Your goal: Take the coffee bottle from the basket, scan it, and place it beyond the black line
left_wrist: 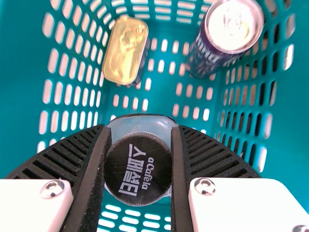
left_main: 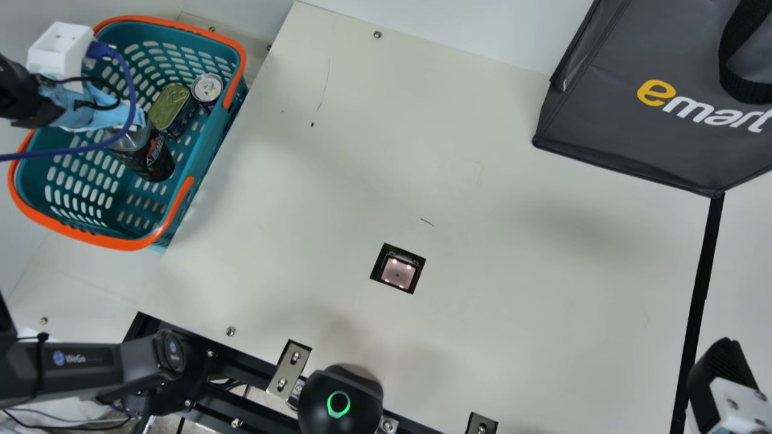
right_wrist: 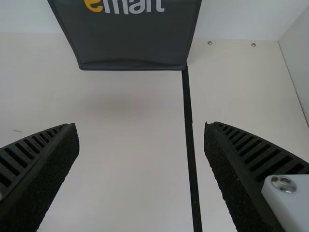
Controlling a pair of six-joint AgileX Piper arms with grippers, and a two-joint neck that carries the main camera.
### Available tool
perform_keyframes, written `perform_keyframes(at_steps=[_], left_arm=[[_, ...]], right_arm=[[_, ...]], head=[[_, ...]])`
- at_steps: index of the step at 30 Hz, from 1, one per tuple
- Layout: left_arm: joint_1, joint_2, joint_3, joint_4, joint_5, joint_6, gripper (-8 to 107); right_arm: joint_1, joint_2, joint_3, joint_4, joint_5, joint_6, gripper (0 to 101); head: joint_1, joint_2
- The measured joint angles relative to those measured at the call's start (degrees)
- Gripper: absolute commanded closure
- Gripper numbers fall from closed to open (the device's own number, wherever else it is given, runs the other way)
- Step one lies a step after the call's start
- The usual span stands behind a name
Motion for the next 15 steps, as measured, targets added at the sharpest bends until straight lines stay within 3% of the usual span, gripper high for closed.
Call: perform_keyframes(at_steps=[15], left_arm=[[0.00, -6.12, -5.73, -2.25, 6.59, -0.56, 89]], right_arm=[[0.00, 0.00, 0.00, 0.00, -0.05, 0.00, 10]], head=[[0.00, 0.09]])
